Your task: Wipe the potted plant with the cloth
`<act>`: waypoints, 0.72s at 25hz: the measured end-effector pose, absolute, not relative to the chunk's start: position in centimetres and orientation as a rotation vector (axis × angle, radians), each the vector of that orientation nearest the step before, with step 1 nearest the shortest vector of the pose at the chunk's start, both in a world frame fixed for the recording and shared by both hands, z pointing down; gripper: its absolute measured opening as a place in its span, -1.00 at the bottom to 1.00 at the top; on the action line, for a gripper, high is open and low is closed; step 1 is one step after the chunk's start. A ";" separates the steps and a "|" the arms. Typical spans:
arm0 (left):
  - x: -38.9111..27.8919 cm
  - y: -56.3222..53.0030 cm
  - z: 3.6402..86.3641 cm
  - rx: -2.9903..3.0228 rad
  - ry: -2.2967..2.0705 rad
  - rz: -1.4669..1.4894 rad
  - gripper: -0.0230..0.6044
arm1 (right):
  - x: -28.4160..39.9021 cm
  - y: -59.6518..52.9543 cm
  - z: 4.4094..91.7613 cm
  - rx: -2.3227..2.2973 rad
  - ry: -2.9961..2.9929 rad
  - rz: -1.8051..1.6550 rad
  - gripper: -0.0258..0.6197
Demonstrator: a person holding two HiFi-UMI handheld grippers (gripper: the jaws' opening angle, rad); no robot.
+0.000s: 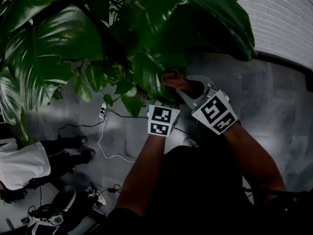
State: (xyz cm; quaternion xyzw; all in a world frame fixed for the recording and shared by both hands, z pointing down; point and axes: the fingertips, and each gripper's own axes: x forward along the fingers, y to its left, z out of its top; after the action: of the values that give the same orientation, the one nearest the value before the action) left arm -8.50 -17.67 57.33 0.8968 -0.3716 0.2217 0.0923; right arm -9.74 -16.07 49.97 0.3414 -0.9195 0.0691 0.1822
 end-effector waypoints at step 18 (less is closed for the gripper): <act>-10.7 -16.5 56.0 2.618 -1.109 0.548 -0.87 | -10.9 -10.2 52.9 0.966 -2.569 0.217 -0.72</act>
State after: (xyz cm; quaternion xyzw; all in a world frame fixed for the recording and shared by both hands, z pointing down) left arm -10.70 -16.46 55.96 0.8973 -0.3800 0.1880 0.1228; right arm -10.91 -10.18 52.90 0.3442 -0.9156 0.0773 0.1930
